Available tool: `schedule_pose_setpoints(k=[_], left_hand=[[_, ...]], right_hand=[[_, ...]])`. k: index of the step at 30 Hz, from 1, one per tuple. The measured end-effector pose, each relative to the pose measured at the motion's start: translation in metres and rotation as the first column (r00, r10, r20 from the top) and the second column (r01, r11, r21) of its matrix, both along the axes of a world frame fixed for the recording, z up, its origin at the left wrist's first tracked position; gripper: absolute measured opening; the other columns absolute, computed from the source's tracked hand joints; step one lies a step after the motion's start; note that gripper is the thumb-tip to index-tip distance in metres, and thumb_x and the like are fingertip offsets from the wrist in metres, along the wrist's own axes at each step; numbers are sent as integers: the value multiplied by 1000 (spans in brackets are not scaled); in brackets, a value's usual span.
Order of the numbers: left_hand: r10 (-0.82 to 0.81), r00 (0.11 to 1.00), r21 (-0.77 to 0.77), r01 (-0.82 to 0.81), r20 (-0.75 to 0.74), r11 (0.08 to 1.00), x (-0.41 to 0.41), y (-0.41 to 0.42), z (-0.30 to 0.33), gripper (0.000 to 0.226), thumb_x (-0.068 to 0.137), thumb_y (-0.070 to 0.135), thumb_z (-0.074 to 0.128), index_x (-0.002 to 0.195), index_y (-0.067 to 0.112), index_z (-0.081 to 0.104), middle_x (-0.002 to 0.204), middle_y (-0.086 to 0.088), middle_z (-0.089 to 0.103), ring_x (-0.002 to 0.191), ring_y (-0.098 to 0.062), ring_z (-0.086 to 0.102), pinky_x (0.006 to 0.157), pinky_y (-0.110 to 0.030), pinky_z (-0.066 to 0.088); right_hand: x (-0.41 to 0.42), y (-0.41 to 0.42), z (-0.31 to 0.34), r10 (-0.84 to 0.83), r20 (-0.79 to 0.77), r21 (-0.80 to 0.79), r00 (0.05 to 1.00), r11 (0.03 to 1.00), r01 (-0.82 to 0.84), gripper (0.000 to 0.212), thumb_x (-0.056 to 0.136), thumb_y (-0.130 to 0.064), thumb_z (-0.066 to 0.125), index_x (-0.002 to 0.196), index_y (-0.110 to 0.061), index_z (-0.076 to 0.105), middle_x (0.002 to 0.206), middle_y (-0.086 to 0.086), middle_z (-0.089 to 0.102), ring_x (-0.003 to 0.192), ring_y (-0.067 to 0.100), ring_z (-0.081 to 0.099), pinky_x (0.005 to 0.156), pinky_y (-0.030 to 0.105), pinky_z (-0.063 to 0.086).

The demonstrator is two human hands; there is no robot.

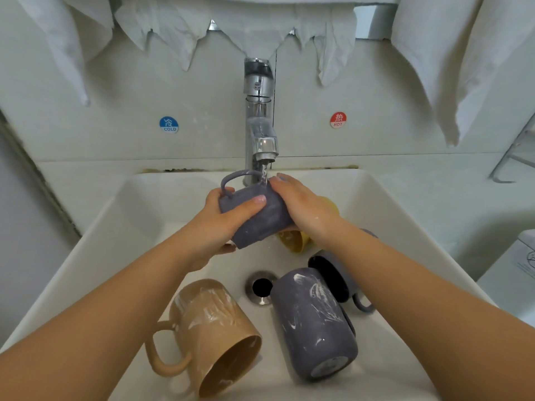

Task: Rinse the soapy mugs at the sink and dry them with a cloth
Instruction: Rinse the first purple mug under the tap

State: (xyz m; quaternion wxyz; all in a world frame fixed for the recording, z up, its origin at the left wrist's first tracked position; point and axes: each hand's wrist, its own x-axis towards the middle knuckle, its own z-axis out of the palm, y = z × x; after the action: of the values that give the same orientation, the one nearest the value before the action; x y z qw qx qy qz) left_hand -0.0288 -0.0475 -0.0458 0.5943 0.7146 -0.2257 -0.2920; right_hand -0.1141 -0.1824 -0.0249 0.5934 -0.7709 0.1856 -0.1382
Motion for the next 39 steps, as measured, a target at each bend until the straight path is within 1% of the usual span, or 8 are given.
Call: schedule_pose_setpoints(k=[4, 10, 14, 19, 26, 32, 37, 39], left_hand=[[-88, 992, 38, 85, 94, 996, 12, 7, -1, 97, 46, 51, 87, 132, 28, 47, 120, 0, 65, 99, -18, 69, 82, -38, 59], [-128, 943, -29, 144, 306, 989, 8, 3, 1, 75, 49, 39, 88, 117, 26, 61, 107, 1, 72, 96, -13, 70, 85, -36, 59], [-154, 929, 75, 137, 335, 988, 15, 7, 3, 94, 39, 54, 88, 122, 22, 58, 110, 2, 70, 98, -16, 69, 88, -44, 57], [-106, 952, 99, 81, 288, 992, 15, 8, 4, 99, 29, 53, 84, 119, 24, 54, 108, 4, 66, 94, -12, 67, 75, -29, 57], [18, 999, -31, -19, -34, 999, 30, 10, 2, 101, 32, 43, 86, 125, 15, 57, 116, -5, 69, 102, -19, 68, 79, -30, 56], [156, 987, -57, -158, -50, 986, 20, 0, -4, 111, 49, 22, 93, 142, 15, 32, 127, -7, 53, 109, -23, 60, 99, -43, 50], [171, 955, -135, -208, -243, 969, 21, 2, -4, 101, 50, 27, 94, 136, 9, 44, 122, -9, 63, 99, -24, 68, 79, -38, 58], [172, 944, -88, -204, -281, 975, 19, 4, -2, 69, 63, 33, 88, 120, 8, 59, 107, -8, 71, 90, -22, 71, 71, -34, 57]], right_hand=[[-3, -4, -2, 53, 4, 177, 999, 983, -53, 32, 92, -29, 61, 122, -17, 54, 116, 7, 63, 102, 24, 64, 91, 42, 54], [-5, -3, 0, 50, 198, -357, 979, 934, 25, 11, 90, -25, 65, 99, -30, 60, 94, -17, 58, 90, 1, 56, 80, 6, 42], [-2, 7, 1, 89, 258, -605, 962, 791, 89, 12, 92, -27, 62, 90, -18, 69, 83, -7, 59, 80, 6, 54, 75, 18, 42], [-4, 7, 11, 58, 175, -84, 983, 996, -44, 29, 91, -27, 63, 65, -16, 63, 59, -4, 62, 52, 4, 57, 52, 14, 45], [3, -6, 4, 164, 60, 398, 985, 901, -174, 23, 98, -21, 47, 81, -18, 62, 73, -10, 62, 69, 6, 53, 66, 26, 37], [17, 5, -5, -22, -16, 456, 1000, 890, 27, 57, 95, -44, 52, 44, -19, 48, 55, 0, 45, 53, 13, 42, 60, 25, 35], [16, 2, -2, 19, 47, 513, 999, 857, -41, 37, 101, -33, 42, 69, -19, 53, 67, -4, 52, 61, 9, 50, 66, 25, 38], [16, 3, 1, 57, 69, 548, 996, 832, -86, 30, 101, -29, 41, 76, -20, 55, 72, -6, 54, 67, 8, 52, 69, 26, 39]])
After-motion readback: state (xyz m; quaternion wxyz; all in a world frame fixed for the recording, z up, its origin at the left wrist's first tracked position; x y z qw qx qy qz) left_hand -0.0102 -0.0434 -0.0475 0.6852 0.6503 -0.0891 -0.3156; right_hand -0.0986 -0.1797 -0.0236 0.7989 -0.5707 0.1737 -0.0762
